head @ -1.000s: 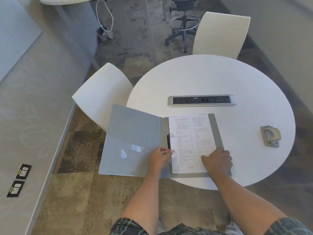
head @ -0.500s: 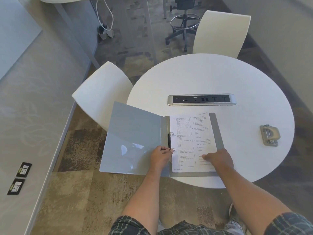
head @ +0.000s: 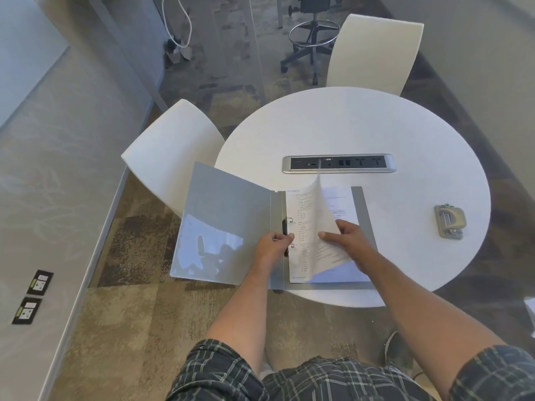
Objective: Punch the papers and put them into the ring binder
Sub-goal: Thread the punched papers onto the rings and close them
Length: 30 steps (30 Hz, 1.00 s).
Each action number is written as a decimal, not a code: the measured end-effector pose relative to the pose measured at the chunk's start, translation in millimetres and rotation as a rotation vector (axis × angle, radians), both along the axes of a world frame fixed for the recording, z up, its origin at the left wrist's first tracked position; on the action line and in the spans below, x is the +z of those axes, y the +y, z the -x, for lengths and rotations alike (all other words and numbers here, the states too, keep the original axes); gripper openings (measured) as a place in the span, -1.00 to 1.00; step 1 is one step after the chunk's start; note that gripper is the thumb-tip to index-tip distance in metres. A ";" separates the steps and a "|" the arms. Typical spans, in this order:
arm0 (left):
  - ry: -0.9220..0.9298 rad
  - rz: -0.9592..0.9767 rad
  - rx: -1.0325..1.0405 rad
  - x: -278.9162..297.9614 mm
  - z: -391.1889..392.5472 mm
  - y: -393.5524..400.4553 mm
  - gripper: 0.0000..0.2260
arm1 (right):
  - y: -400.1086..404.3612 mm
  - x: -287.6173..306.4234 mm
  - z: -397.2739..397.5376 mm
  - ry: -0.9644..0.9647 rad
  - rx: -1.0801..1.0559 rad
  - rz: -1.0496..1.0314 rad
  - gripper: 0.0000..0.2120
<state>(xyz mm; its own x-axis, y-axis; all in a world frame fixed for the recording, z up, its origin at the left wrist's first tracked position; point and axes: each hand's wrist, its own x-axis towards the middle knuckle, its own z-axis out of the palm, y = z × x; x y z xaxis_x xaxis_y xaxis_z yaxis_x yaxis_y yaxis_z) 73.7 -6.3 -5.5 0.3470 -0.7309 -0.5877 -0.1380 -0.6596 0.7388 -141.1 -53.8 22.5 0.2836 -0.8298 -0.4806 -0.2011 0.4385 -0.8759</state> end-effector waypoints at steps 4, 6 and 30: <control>-0.012 0.097 0.049 23.6 6.5 -8.4 -0.50 | 2.0 9.9 -20.3 -0.063 0.067 0.083 -0.77; 0.001 0.134 0.071 36.2 5.5 -16.3 -0.30 | 4.5 15.5 -31.9 -0.053 0.116 0.123 -0.74; -0.750 -0.053 0.005 61.5 -80.1 -7.5 -0.77 | 6.2 -41.4 -9.4 1.159 -0.052 0.072 -0.28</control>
